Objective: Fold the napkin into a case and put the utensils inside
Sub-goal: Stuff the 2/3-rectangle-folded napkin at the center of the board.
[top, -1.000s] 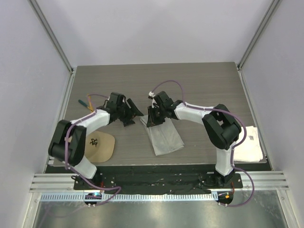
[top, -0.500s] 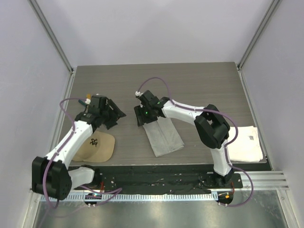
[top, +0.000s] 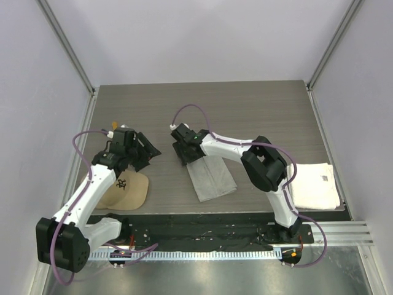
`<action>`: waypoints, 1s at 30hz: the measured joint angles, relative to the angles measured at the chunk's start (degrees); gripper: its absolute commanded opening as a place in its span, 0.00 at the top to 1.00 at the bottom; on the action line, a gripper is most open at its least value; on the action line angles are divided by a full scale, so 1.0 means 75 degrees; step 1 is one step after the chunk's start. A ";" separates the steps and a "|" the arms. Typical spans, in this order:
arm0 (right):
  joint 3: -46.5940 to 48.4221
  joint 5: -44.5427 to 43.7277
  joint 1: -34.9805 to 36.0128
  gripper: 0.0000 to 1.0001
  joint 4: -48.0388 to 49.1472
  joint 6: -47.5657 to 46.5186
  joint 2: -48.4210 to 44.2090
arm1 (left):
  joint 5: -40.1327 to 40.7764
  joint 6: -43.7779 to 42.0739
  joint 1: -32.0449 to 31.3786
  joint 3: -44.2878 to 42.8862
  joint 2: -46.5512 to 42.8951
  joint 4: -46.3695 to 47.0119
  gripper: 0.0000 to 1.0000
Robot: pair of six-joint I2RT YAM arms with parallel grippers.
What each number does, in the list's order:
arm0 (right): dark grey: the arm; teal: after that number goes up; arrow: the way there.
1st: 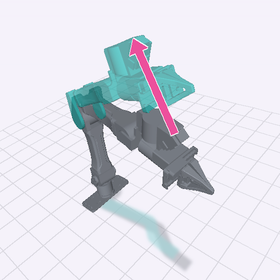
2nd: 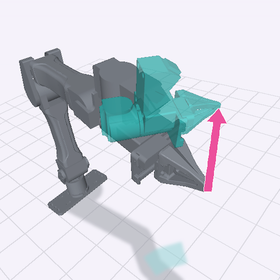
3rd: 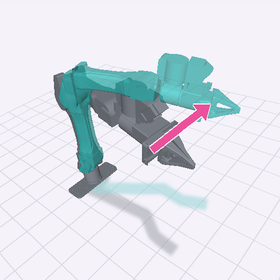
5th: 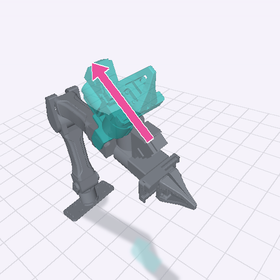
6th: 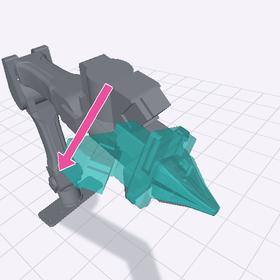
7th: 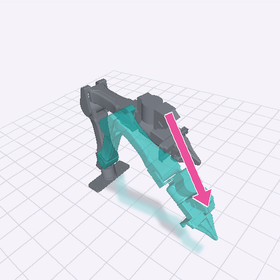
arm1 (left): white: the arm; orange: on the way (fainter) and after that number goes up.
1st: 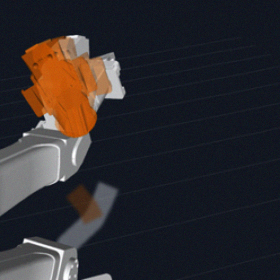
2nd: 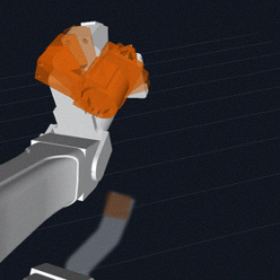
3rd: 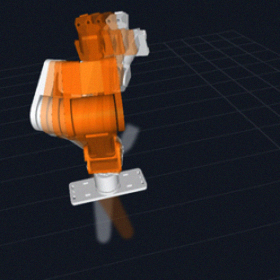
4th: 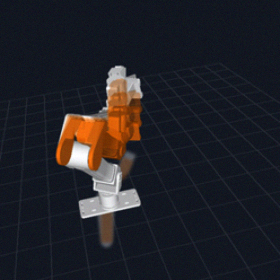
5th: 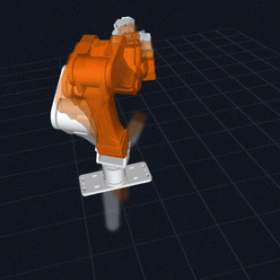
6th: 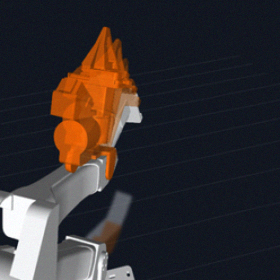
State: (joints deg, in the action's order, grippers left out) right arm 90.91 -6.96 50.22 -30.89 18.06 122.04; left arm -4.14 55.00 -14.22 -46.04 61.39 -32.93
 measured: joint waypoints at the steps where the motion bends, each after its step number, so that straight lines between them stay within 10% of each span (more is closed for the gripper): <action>1: 0.0000 -0.0181 0.0044 0.58 -0.0003 0.0000 0.0015 | -0.0006 0.0000 0.0000 0.0000 0.0000 -0.0015 0.31; 11: -0.0481 -0.1664 0.0428 0.99 0.0586 0.0265 -0.0082 | -0.0137 -0.0026 0.0000 0.0032 -0.0003 0.0067 0.28; 30: -0.2637 0.1883 -0.0860 0.99 0.2541 0.0443 -0.1332 | -0.2600 0.0265 -0.0358 -0.0131 0.3815 0.3672 0.21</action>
State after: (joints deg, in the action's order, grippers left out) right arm 71.13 7.16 43.77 -11.84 21.39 112.05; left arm -23.64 56.99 -16.91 -47.03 90.00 -5.39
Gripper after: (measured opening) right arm 0.040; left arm 0.782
